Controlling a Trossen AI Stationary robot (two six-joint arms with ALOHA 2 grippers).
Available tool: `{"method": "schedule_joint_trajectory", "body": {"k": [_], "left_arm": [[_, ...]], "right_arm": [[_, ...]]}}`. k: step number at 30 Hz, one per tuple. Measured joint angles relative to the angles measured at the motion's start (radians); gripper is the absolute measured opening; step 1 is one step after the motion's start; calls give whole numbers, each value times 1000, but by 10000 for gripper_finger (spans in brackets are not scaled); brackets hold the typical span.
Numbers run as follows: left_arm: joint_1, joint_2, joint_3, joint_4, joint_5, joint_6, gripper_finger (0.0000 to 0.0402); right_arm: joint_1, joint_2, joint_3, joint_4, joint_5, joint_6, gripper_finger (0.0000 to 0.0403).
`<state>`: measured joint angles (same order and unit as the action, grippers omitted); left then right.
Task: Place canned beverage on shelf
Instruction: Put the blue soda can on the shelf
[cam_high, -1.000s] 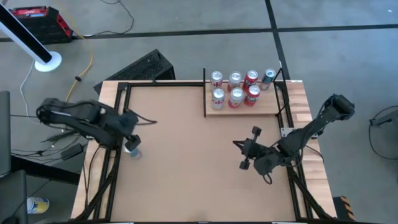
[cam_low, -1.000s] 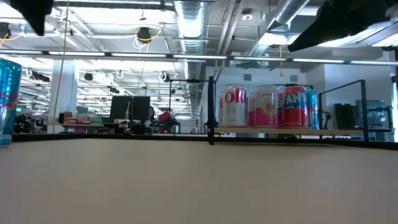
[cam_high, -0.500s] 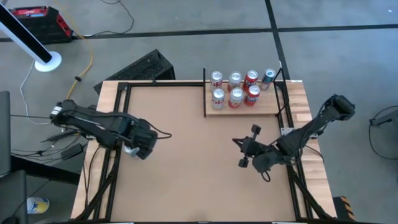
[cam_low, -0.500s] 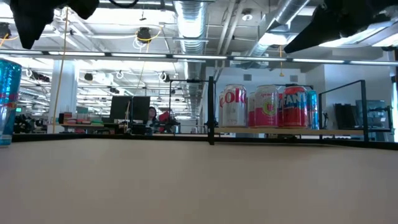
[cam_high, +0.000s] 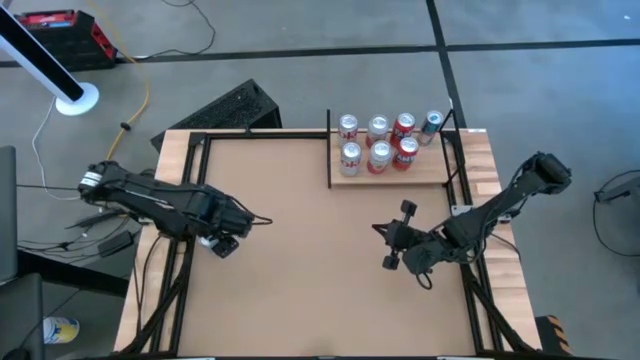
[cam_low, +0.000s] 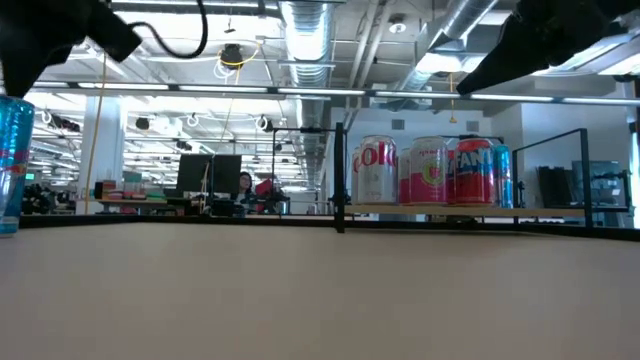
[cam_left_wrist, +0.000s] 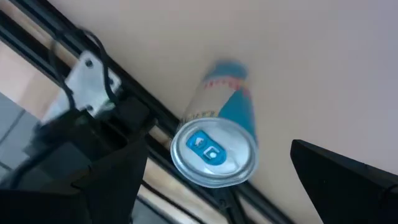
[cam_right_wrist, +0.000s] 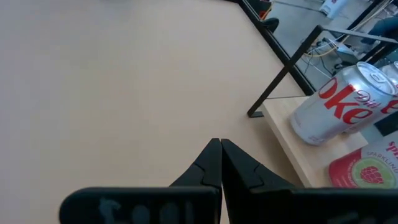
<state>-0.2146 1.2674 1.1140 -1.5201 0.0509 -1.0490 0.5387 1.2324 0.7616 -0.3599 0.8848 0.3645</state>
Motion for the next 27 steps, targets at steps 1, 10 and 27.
{"method": "schedule_joint_trajectory", "body": {"k": [1, 10, 27], "left_arm": [[6, -12, -23, 15, 17, 14, 382], [23, -80, -104, 78, 33, 22, 382], [23, -75, -158, 202, 85, 35, 382]], "right_arm": [[0, 0, 0, 3, 0, -1, 24], [-5, 0, 0, 5, 1, -7, 24], [-5, 0, 0, 2, 3, -7, 24]]}}
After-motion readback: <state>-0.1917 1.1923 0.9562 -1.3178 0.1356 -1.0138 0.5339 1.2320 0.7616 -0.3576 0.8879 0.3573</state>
